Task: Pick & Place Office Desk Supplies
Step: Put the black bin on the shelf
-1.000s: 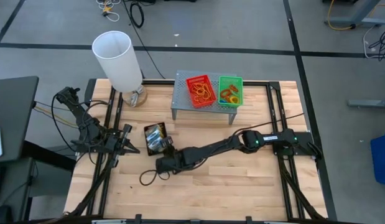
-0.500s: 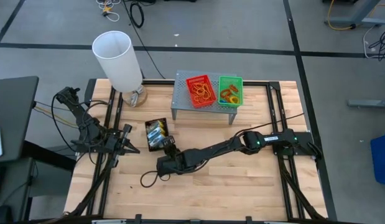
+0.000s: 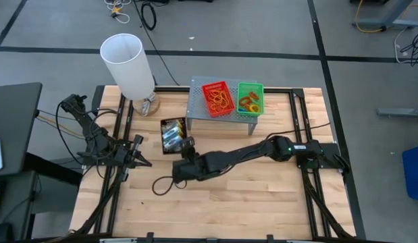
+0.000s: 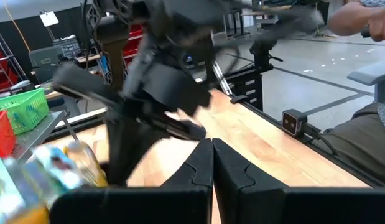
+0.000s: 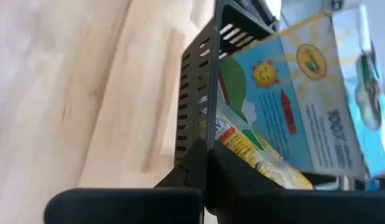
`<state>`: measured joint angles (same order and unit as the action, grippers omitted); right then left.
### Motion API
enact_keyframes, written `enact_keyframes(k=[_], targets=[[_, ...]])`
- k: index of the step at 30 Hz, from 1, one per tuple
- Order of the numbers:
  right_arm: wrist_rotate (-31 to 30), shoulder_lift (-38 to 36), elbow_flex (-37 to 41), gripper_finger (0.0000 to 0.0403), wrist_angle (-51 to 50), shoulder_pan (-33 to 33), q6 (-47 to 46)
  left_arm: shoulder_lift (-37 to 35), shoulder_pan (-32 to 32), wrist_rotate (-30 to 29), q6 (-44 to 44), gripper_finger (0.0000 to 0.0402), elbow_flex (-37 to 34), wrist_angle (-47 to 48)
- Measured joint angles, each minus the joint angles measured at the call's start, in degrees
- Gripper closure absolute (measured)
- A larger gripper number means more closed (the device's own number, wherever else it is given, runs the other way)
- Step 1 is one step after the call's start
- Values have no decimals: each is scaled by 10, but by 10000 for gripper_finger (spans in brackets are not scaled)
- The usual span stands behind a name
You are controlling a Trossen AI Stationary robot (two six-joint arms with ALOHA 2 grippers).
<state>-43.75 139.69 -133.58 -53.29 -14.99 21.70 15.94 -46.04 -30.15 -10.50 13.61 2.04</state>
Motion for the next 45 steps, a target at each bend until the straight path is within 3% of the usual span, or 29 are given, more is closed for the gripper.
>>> enact_keyframes(k=[13, 28, 45], targets=[[83, -88, -1, 396, -77, 46, -18, 0, 0, 0, 6, 400, 0, 4], [150, -114, -1, 396, -132, 122, -10, 0, 0, 0, 7, 400, 0, 8], [160, -127, -1, 396, -163, 163, -13, 0, 0, 0, 7, 400, 0, 8]])
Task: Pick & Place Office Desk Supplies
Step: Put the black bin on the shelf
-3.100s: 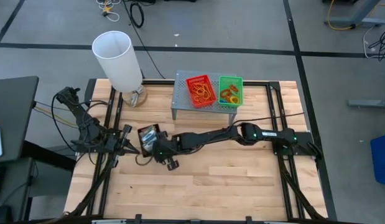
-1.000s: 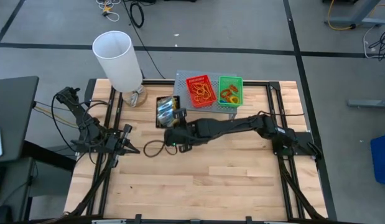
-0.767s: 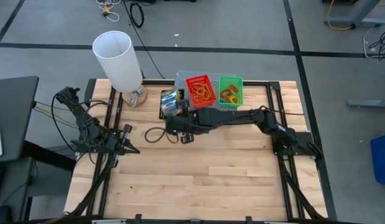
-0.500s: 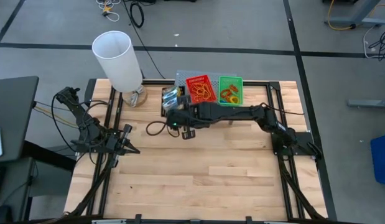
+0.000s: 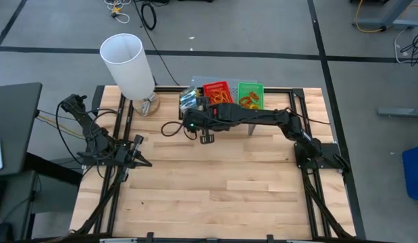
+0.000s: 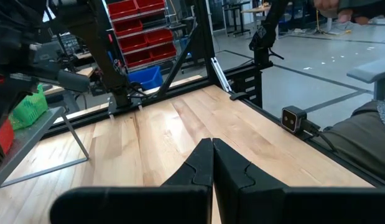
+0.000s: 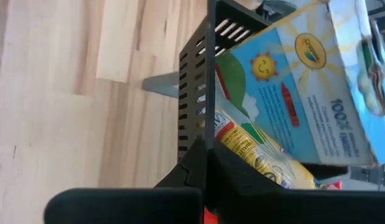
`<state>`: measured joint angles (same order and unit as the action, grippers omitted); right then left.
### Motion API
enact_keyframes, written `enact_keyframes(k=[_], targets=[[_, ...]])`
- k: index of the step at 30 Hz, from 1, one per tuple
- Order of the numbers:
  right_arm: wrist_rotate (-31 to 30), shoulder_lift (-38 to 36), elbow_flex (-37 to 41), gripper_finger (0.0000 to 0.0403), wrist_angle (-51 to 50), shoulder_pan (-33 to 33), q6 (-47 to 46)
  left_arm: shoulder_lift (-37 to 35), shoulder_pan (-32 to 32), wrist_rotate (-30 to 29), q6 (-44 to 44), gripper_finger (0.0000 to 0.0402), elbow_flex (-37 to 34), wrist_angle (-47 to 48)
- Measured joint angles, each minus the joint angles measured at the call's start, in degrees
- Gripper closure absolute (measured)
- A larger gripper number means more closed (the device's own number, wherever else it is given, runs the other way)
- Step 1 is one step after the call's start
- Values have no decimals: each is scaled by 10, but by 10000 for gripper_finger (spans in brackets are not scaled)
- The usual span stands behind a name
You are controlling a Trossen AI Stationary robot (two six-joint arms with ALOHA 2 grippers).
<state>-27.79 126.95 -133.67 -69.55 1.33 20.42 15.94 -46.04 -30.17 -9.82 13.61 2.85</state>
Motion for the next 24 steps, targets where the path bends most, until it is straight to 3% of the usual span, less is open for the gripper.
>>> enact_keyframes(k=[21, 24], targets=[[43, -4, -1, 395, -40, 31, -61, 0, 0, 0, 4, 400, 0, 0], [45, -4, -1, 377, -42, 34, -63, 0, 0, 0, 4, 400, 0, -1]])
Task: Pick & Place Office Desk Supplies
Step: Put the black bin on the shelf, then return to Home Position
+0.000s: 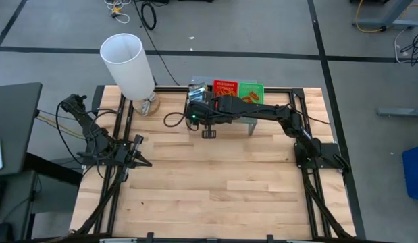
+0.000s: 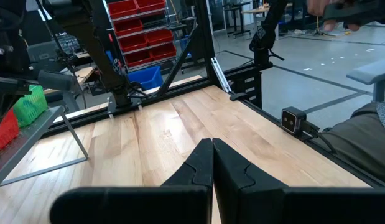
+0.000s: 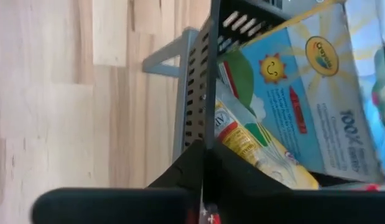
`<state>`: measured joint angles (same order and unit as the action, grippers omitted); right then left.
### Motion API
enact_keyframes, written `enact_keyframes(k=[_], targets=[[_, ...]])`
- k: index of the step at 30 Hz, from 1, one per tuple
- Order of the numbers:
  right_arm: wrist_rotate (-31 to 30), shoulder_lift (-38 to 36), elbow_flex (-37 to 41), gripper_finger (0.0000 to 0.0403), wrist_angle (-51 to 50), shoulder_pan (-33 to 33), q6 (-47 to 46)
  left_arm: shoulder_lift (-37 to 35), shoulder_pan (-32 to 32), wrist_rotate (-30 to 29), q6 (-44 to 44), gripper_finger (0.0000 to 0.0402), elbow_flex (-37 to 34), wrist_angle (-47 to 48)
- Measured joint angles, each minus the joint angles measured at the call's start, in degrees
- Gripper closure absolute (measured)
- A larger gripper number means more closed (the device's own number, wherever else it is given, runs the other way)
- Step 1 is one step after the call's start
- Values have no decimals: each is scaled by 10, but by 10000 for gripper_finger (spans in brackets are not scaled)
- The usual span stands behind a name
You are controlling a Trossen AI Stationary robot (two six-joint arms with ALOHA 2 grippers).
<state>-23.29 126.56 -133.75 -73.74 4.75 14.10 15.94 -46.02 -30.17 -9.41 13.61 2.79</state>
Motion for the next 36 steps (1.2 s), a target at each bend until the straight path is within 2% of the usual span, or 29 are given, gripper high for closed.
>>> enact_keyframes(k=[14, 20, 25, 28, 32, 36], targets=[[4, 1, 0, 277, 5, -10, 2, 0, 0, 0, 0, 400, 0, 0], [-15, -10, 1, 218, 19, -39, 3, 0, 0, 0, 0, 400, 0, 0], [-24, -49, 1, 197, 40, -79, -4, 0, 0, 0, 1, 400, 0, 0], [10, -82, 1, 196, 58, -109, -15, 0, 0, 0, 6, 400, 0, 0], [116, -142, 1, 195, 95, -144, -35, 0, 0, 0, 6, 400, 0, 0], [173, -192, 1, 195, 119, -178, -42, 0, 0, 0, 9, 400, 0, 1]])
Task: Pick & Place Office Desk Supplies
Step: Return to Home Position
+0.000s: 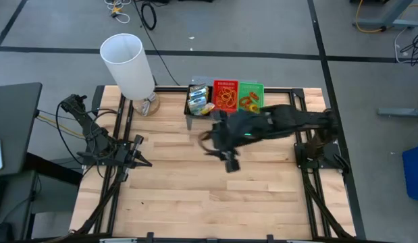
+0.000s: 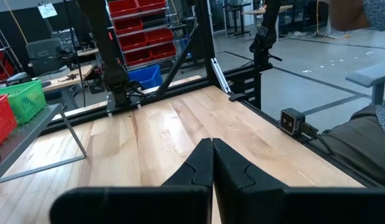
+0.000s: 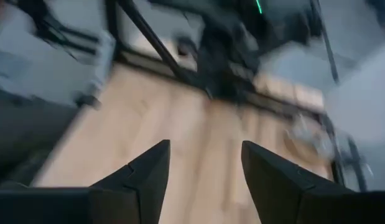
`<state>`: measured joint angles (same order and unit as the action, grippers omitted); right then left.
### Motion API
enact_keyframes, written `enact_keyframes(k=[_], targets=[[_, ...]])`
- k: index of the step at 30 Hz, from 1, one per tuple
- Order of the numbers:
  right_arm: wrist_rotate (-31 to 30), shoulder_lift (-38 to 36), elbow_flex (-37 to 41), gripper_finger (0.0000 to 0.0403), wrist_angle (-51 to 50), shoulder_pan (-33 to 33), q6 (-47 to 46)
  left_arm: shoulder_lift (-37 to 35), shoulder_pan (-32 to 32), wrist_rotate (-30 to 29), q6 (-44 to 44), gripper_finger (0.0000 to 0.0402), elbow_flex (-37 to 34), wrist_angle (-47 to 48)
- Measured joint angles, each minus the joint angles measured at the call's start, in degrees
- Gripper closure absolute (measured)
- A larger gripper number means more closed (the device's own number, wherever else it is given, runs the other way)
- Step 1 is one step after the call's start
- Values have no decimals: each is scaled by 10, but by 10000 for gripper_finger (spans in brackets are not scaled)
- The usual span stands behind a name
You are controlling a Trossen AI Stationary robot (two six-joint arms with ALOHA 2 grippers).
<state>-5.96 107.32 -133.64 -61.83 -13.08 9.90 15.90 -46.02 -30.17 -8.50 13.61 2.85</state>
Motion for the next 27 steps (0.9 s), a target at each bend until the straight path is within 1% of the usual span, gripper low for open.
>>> enact_keyframes(k=[5, 7, 8, 10, 15, 17, 19, 22, 27], targets=[[18, -47, 1, 195, 20, -57, 15, 1, 0, 0, 3, 400, 0, 0], [46, -64, 24, 195, 55, -73, 20, 1, 0, 0, 3, 400, 0, 0], [66, -74, 52, 195, 88, -81, 23, 1, 0, 0, 3, 400, 0, -1], [100, -91, 135, 195, 200, -92, 26, 1, 0, 0, 3, 400, 0, 0], [120, -109, 400, 195, 524, -99, 29, 2, 0, 0, 2, 400, 0, -1], [115, -118, 486, 195, 627, -94, 25, 2, 0, 0, 3, 400, 0, -3], [105, -133, 561, 195, 694, -93, 7, 2, 0, 0, 4, 400, 0, -5], [94, -165, 663, 195, 761, -93, -22, 2, 0, 0, 4, 400, 0, -5], [72, -264, 839, 195, 886, -106, -51, 6, 0, 0, 10, 400, -6, -10]])
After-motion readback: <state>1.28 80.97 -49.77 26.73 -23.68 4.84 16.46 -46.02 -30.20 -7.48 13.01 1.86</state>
